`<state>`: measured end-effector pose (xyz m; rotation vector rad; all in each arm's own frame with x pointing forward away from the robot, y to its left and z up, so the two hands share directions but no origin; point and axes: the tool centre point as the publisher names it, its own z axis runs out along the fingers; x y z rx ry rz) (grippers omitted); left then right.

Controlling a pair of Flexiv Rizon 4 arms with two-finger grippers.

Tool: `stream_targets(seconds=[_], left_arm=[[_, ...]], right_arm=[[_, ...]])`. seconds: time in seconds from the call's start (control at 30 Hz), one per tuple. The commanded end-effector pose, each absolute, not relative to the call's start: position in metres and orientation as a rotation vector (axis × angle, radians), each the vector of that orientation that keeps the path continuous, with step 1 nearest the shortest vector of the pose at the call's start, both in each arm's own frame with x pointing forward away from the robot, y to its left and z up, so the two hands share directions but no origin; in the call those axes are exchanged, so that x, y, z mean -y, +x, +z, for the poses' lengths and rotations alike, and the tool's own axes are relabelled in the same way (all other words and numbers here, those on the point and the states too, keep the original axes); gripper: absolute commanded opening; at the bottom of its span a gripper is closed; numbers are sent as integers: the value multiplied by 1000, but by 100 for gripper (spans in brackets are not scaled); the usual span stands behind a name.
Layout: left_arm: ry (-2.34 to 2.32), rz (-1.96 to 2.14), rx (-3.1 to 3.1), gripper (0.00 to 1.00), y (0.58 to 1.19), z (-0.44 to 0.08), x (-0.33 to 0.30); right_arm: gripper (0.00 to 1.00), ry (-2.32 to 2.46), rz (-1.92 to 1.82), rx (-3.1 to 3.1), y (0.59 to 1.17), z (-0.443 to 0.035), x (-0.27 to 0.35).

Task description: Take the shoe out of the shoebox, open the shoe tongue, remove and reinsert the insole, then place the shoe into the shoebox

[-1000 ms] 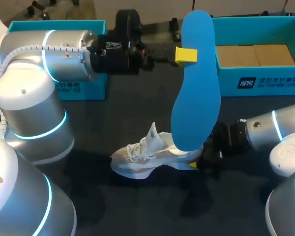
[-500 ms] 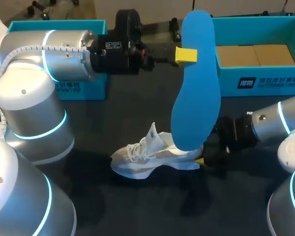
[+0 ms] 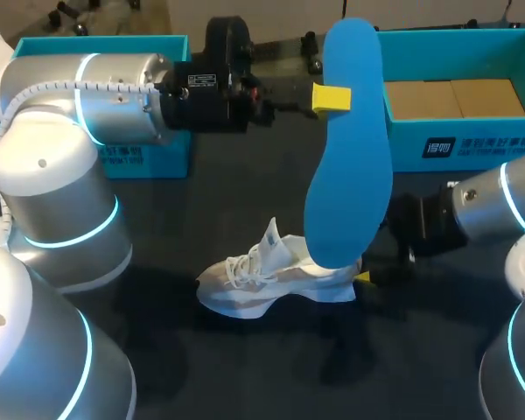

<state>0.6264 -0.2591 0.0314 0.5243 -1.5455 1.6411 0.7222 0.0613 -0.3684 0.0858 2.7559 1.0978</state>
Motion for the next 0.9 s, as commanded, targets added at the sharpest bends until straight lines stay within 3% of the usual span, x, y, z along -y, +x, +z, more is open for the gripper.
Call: stream_targets(seconds=[0.03,0.9], left_arm=[[526,1641,1546,0,626,31,260],[526,1641,1546,0,626,31,260]], right_arm=[[100,106,996,-2778,714,-357,-63],[100,176,882,-2780,707,-345,-63]])
